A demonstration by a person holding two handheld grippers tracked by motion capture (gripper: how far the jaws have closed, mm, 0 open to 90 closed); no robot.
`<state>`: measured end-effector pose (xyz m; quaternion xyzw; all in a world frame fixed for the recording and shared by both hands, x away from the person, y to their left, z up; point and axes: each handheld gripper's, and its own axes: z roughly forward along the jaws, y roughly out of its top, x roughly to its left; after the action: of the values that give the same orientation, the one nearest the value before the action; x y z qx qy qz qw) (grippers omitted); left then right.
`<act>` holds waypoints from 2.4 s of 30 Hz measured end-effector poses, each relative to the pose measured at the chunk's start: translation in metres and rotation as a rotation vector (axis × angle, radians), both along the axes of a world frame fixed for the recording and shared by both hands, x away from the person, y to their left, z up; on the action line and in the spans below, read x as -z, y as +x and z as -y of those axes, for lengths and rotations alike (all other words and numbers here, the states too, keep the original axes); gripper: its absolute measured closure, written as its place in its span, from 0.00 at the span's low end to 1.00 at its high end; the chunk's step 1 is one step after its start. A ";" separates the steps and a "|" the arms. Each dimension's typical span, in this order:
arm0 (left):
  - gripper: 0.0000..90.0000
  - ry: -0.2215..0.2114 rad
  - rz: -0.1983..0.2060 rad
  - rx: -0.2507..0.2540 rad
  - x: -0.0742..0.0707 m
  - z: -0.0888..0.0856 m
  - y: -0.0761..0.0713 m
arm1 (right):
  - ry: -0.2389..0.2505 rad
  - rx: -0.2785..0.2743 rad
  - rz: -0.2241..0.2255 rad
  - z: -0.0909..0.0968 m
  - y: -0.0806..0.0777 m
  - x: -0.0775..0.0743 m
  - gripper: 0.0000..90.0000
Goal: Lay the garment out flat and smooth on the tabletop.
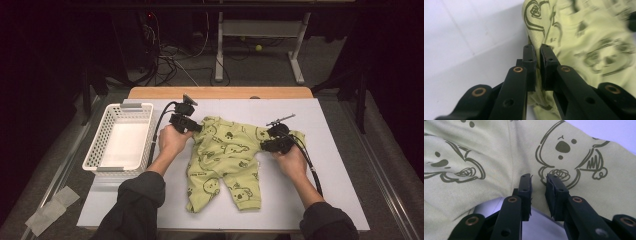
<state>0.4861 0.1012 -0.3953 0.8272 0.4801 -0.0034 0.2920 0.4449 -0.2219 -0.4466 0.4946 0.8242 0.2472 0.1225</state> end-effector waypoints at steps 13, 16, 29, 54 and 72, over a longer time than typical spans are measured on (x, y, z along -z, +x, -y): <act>0.90 -0.030 0.079 0.238 -0.039 0.067 -0.037 | 0.004 0.005 0.002 0.000 0.000 0.000 0.84; 0.90 0.002 0.049 0.303 -0.022 0.084 -0.046 | 0.011 0.006 0.003 0.001 -0.001 0.001 0.84; 0.70 -0.012 0.046 0.356 -0.011 0.087 -0.060 | 0.018 0.007 0.004 0.002 0.000 0.001 0.84; 0.53 0.186 0.055 0.269 0.033 0.124 -0.004 | -0.004 -0.007 0.000 0.000 0.001 0.000 0.86; 0.94 0.132 0.079 0.250 0.008 0.102 -0.002 | -0.019 0.000 0.001 -0.002 0.000 0.000 0.86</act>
<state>0.4836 -0.0004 -0.4035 0.8975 0.3605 0.0244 0.2530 0.4451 -0.2196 -0.4463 0.4935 0.8263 0.2395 0.1275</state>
